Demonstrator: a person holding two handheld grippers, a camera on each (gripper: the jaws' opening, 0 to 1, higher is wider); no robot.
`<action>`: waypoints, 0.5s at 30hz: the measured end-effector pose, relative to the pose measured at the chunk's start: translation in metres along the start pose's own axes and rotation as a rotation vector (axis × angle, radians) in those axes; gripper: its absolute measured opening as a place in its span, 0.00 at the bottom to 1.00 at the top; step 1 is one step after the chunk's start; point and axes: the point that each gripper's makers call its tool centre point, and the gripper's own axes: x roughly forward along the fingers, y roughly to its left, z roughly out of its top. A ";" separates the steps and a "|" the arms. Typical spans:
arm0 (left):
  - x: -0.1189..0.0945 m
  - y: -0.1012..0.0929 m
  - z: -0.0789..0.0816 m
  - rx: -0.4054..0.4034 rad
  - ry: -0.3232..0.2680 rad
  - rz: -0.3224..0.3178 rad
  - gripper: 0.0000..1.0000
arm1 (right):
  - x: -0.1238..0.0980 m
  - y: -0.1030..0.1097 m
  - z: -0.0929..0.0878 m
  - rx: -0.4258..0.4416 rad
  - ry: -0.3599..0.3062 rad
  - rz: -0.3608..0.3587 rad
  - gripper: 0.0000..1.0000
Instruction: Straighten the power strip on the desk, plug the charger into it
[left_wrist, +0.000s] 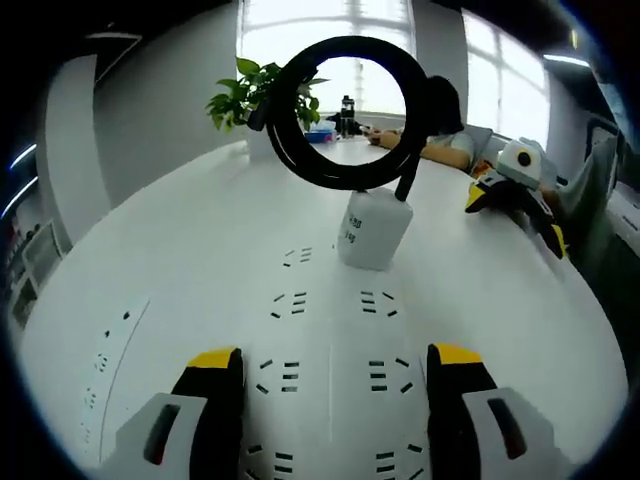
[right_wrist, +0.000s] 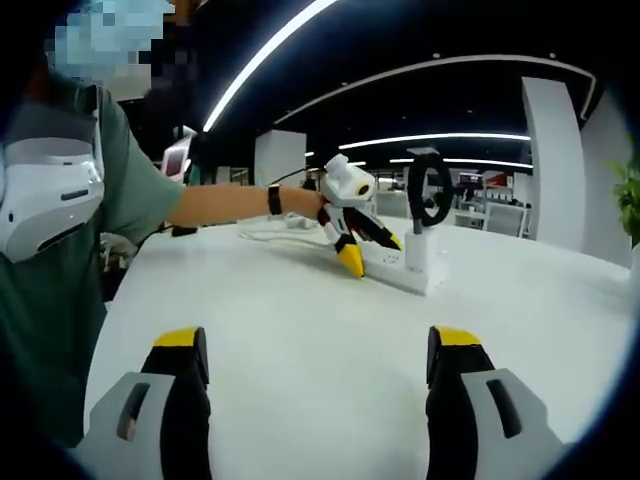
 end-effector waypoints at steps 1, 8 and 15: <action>0.001 0.000 0.000 -0.001 0.010 0.003 0.76 | 0.000 0.000 -0.001 -0.002 0.004 0.000 0.89; 0.002 0.002 0.000 -0.002 0.070 0.015 0.75 | 0.000 0.000 -0.001 -0.002 0.006 -0.002 0.88; 0.000 0.000 -0.001 -0.003 0.086 0.012 0.75 | 0.000 0.001 -0.001 -0.004 0.010 -0.001 0.87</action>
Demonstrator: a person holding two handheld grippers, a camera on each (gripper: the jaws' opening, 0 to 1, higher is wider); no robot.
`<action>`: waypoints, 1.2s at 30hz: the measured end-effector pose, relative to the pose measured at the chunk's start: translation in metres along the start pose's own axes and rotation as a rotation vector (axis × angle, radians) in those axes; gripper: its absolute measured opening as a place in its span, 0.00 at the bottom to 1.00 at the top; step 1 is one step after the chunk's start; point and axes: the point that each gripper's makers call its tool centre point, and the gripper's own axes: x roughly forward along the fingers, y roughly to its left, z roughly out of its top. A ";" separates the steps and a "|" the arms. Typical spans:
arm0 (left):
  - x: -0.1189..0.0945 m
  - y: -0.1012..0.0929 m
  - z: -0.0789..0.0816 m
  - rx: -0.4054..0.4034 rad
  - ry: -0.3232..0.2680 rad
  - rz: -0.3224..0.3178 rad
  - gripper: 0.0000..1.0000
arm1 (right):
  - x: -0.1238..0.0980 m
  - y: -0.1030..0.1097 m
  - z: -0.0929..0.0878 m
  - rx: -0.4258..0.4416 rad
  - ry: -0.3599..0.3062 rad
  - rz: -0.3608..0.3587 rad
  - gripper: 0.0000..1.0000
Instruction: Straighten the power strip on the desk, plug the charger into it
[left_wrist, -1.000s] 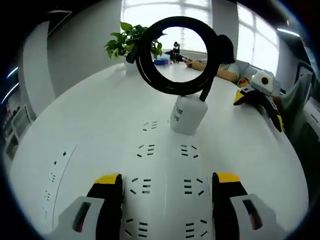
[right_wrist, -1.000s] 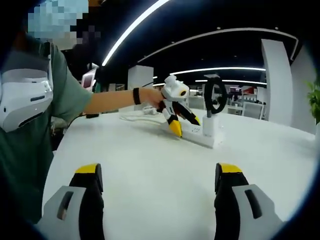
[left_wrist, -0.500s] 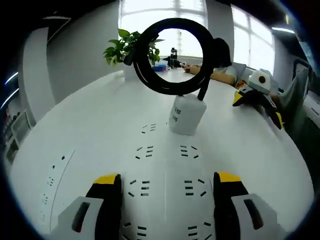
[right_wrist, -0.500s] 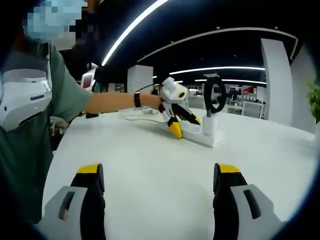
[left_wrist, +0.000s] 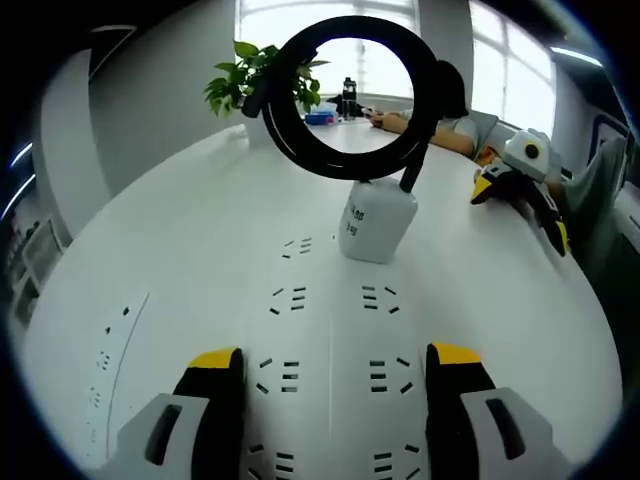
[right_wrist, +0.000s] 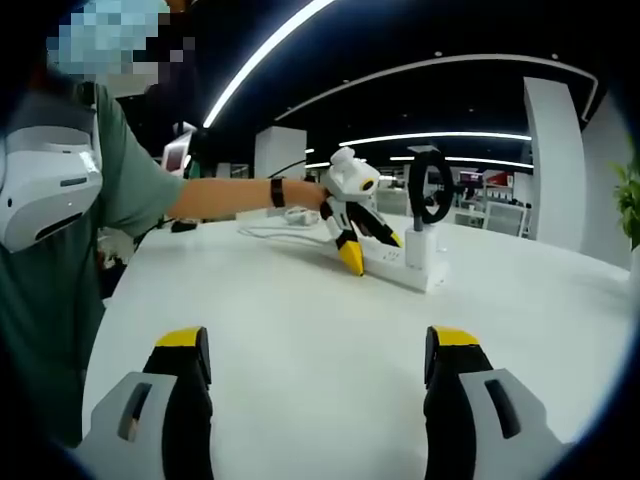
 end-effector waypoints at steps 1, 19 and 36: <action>0.000 0.000 0.000 0.000 -0.001 0.001 0.74 | 0.000 0.000 0.000 0.000 -0.001 0.000 0.87; -0.007 -0.009 -0.005 -0.003 0.007 0.003 0.74 | -0.002 -0.001 0.002 0.000 -0.007 -0.003 0.87; -0.021 -0.024 -0.016 -0.014 0.006 0.012 0.74 | -0.002 -0.001 0.000 -0.008 0.007 -0.001 0.87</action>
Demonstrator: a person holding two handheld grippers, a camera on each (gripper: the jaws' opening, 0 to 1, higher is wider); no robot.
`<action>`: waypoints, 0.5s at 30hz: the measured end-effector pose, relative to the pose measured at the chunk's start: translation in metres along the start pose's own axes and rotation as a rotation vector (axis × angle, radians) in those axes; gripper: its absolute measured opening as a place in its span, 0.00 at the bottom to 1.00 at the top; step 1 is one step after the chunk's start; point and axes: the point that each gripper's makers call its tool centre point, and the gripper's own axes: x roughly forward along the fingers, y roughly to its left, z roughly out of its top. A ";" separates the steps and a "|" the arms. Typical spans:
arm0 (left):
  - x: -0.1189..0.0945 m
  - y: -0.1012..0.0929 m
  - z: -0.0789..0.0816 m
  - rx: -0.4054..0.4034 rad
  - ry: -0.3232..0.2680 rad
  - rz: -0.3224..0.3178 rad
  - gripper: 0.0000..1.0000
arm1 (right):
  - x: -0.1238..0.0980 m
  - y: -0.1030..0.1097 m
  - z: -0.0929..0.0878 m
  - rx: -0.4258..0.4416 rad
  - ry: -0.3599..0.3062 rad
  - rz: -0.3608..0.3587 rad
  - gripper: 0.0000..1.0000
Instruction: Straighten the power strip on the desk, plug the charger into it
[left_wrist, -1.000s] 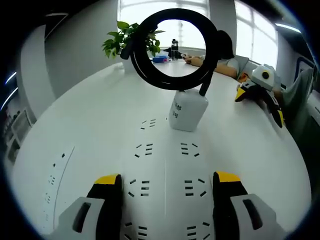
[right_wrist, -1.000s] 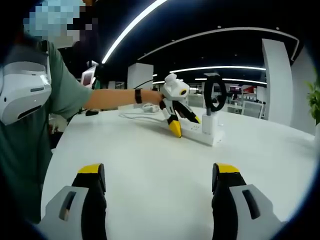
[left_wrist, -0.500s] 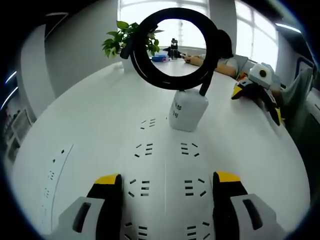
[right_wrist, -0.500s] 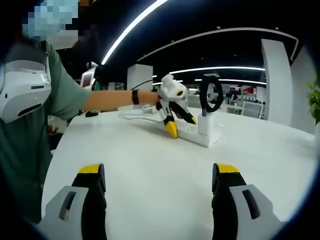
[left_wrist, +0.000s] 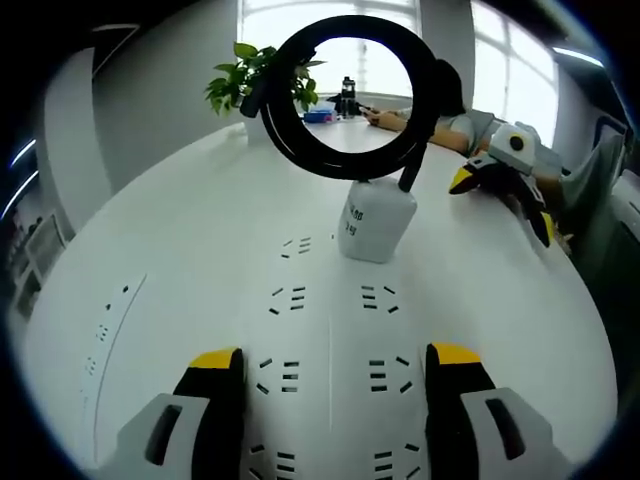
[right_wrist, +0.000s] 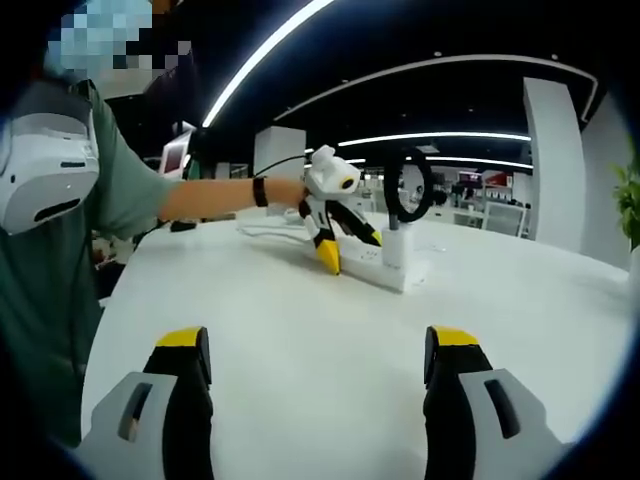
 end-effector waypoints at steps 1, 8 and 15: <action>-0.001 -0.001 -0.001 -0.001 0.000 0.000 0.74 | 0.000 0.000 0.000 -0.003 0.002 0.000 0.87; -0.008 -0.009 -0.008 -0.006 -0.005 0.005 0.74 | 0.002 0.001 -0.001 -0.001 0.007 -0.002 0.87; -0.016 -0.016 -0.016 -0.008 -0.017 0.003 0.74 | 0.003 0.008 0.000 -0.016 -0.001 0.024 0.88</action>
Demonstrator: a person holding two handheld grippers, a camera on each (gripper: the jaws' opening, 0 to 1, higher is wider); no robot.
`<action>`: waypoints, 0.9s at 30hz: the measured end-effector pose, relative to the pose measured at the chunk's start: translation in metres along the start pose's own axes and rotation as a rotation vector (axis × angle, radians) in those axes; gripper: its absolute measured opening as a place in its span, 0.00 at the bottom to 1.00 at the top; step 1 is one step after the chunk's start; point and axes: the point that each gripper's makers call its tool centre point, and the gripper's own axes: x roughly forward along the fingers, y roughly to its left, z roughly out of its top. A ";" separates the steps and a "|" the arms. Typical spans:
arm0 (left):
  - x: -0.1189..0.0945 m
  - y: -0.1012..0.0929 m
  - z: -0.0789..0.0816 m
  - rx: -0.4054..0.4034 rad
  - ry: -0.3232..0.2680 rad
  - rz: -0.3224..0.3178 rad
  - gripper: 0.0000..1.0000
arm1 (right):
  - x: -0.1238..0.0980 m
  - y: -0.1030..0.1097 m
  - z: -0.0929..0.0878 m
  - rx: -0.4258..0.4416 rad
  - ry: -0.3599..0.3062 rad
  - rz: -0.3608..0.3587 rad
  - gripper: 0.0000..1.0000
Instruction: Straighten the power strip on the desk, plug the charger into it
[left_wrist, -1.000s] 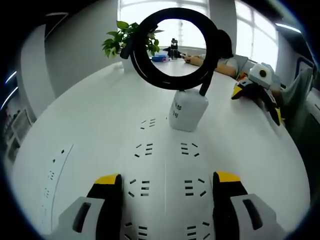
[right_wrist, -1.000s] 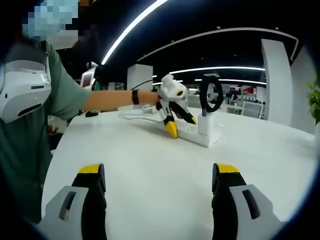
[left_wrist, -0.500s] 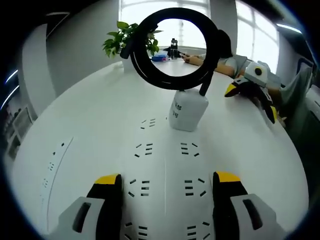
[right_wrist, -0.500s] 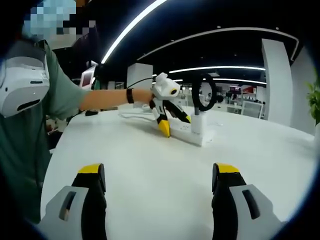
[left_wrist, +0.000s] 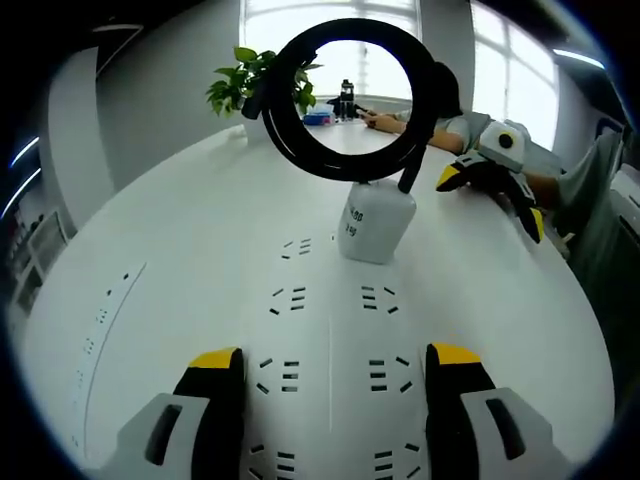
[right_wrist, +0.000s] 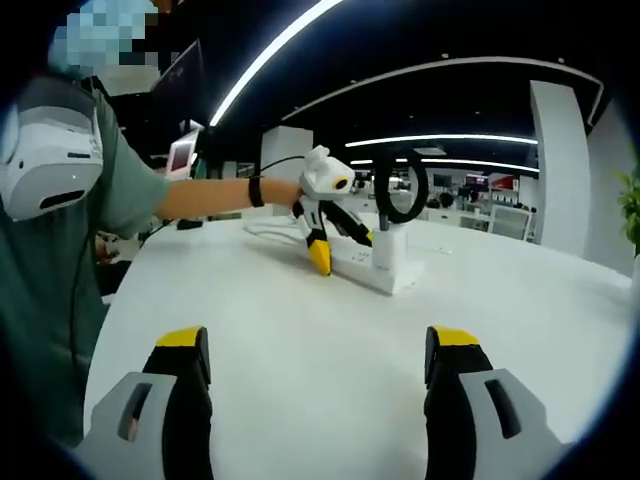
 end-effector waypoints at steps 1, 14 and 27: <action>-0.001 -0.002 -0.001 0.000 -0.001 0.000 0.74 | 0.000 0.000 -0.001 -0.002 0.003 -0.001 0.88; -0.011 -0.009 -0.010 -0.006 -0.017 0.002 0.74 | 0.001 0.001 0.000 0.001 -0.001 0.004 0.88; -0.019 -0.017 -0.018 -0.014 -0.035 0.004 0.75 | 0.001 0.009 0.003 -0.007 -0.020 0.049 0.96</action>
